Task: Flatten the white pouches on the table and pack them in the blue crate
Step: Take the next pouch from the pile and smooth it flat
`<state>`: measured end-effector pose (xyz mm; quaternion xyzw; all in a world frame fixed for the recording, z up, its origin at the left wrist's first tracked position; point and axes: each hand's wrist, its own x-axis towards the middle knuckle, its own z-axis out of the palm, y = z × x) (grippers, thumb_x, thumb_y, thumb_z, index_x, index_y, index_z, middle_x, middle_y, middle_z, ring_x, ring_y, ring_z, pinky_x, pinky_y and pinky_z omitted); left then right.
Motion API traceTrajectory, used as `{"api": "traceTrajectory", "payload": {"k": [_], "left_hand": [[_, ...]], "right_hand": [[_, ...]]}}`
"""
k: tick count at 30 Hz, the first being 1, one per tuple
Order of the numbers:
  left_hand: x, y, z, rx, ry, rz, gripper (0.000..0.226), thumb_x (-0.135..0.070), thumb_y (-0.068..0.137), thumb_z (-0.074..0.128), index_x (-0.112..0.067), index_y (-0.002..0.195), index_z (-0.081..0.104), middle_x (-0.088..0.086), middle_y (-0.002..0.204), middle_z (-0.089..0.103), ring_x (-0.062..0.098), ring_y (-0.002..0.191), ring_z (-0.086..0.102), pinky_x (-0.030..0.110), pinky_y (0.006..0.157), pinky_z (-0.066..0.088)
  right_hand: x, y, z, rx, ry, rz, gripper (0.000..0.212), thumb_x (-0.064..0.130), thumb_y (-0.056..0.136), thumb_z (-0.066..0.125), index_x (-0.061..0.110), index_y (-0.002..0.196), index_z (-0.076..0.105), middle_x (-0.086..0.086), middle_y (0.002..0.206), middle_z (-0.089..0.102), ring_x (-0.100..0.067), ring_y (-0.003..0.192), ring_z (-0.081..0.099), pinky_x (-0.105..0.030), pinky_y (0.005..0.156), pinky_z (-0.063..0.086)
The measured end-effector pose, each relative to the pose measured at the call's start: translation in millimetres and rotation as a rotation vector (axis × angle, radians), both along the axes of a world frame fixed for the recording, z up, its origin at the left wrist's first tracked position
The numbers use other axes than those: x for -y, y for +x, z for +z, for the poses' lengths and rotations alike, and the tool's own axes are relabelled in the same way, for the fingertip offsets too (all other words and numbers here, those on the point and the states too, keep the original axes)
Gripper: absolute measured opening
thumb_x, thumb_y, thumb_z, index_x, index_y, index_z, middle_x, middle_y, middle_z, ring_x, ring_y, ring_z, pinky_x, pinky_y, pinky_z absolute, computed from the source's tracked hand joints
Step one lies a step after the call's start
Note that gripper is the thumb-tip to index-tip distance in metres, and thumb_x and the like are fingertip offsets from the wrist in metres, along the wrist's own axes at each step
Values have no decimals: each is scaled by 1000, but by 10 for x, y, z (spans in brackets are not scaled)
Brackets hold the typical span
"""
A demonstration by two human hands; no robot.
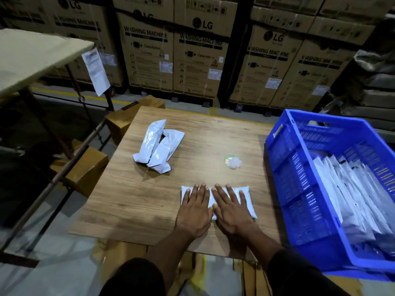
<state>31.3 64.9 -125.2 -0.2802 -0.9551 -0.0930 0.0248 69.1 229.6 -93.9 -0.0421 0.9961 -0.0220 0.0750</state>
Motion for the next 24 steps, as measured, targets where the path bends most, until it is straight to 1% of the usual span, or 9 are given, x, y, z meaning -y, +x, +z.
{"api": "traceTrajectory", "payload": {"k": [3,5,8,11,15,18,21,24], "left_hand": [[2,0,-7,11,6,1,63,-42,99,33,-5,146,51,14,152,49,31,142,44,49,115,22],[7,9,-16,11,14,-2,63,-42,99,34,-5,147,50,14,153,48,31,143,43,49,116,22],[18,-5,-37,14,17,-13,63,-43,100,34,-6,149,48,13,154,47,31,144,42,49,116,21],[46,-70,-61,14,5,-41,63,-45,100,35,-8,149,48,11,155,46,29,144,43,47,118,20],[82,-137,-52,9,-13,-86,62,-46,100,37,-10,148,50,9,154,48,31,142,44,47,116,23],[80,-117,-12,27,-19,-75,60,-47,99,36,-13,146,53,6,152,51,33,140,46,47,115,28],[77,-104,36,57,-10,-37,60,-50,100,32,-17,144,56,1,152,51,34,142,44,51,114,39],[79,-126,61,55,1,10,56,-46,99,31,-20,140,59,9,150,51,41,139,44,57,109,42]], "right_hand": [[-6,1,12,10,-16,-5,60,46,102,9,34,159,-6,17,164,-16,-16,151,-19,-48,117,-15],[-2,12,1,8,-18,0,61,47,100,6,34,159,-5,16,164,-15,-17,152,-17,-49,117,-14],[18,22,3,-26,-49,-14,64,49,98,3,32,159,2,15,164,-10,-20,153,-12,-51,117,-11],[59,40,-36,-10,-57,-58,63,48,99,6,33,160,1,16,164,-12,-19,152,-16,-54,118,-11],[102,80,-123,-9,-94,-116,61,47,101,11,30,160,11,12,166,1,-24,153,-6,-56,118,-5],[116,79,-99,-8,-103,-121,66,50,97,2,30,160,10,13,166,1,-23,153,-7,-56,119,-4],[129,43,4,13,-81,-121,74,51,91,-5,30,160,10,12,167,1,-26,153,-3,-59,118,1],[162,-26,56,75,-41,-139,78,51,87,-7,29,159,14,11,167,5,-29,153,0,-65,114,5]]}}
